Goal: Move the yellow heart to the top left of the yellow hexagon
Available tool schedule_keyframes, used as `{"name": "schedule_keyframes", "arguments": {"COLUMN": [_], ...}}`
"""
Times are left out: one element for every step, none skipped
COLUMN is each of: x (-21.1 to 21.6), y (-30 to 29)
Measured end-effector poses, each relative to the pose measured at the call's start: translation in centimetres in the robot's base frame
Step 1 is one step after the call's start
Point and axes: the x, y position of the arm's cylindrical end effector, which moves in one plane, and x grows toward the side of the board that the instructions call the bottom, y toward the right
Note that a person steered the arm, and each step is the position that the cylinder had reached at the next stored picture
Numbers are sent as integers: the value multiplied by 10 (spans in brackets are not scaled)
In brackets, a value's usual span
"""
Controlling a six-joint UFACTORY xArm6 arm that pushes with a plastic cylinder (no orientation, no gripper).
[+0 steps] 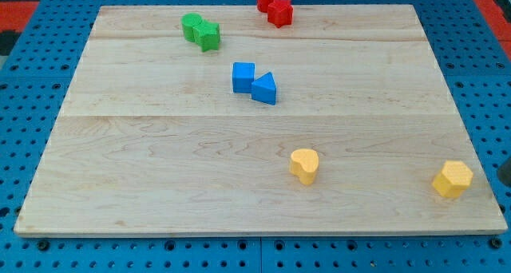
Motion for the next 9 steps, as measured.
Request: {"name": "schedule_keyframes", "arguments": {"x": [1,0,-30,-73,-83,-75,-33,-8,-8], "y": [-57,-69,-9,-55,-150,-216,-249,-285,-356]}}
